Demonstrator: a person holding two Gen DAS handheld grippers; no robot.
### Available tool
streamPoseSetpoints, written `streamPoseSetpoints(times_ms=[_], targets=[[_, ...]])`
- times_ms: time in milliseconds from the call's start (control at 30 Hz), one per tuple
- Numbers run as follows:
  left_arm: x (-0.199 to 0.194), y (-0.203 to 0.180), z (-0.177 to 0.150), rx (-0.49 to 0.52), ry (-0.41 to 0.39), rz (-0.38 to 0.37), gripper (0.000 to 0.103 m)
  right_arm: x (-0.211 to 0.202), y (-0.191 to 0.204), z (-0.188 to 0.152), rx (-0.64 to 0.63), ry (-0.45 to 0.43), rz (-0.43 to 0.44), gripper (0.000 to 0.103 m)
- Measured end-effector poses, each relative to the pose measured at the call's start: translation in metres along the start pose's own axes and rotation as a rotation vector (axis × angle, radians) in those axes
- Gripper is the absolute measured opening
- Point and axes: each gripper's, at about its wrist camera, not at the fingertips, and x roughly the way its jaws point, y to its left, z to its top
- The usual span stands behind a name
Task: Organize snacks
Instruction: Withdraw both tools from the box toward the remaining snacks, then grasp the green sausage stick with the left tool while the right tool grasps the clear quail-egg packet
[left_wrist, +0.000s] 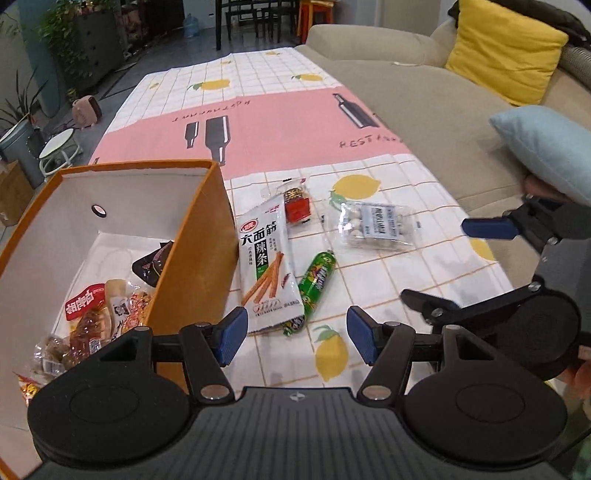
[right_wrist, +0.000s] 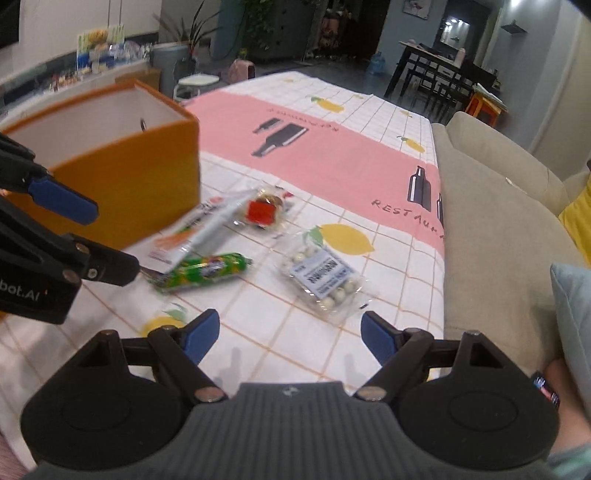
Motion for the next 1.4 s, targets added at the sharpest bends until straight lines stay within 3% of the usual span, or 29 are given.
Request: streamPoseSetpoints(times_ms=[233, 367, 733, 900, 1000, 1067, 1200, 1400], targets=[[0.028, 0.003, 0.014, -0.078, 0.013, 0.019, 0.073, 0.030, -0.016, 0.006, -0.123, 0.005, 0.007, 0.084], [0.045, -0.002, 0.023, -0.070, 0.032, 0.050, 0.072, 0.045, -0.021, 0.015, -0.175, -0.004, 0.031, 0.089], [0.088, -0.012, 0.036, -0.083, 0.123, 0.113, 0.071, 0.088, -0.031, 0.019, -0.128, 0.035, 0.101, 0.090], [0.094, -0.012, 0.037, -0.084, 0.118, 0.121, 0.071, 0.092, -0.024, 0.019, -0.124, 0.025, 0.134, 0.086], [0.094, -0.012, 0.036, -0.077, 0.107, 0.103, 0.066, 0.089, -0.020, 0.019, -0.143, 0.017, 0.128, 0.074], [0.092, -0.010, 0.035, -0.089, 0.096, 0.097, 0.061, 0.086, -0.017, 0.019, -0.160, 0.011, 0.106, 0.057], [0.084, -0.007, 0.032, -0.079, 0.083, 0.094, 0.038, 0.080, -0.011, 0.019, -0.183, 0.007, 0.062, 0.036], [0.070, 0.003, 0.020, -0.110, 0.059, 0.051, 0.029, 0.066, 0.003, 0.012, -0.201, -0.022, 0.061, 0.001]])
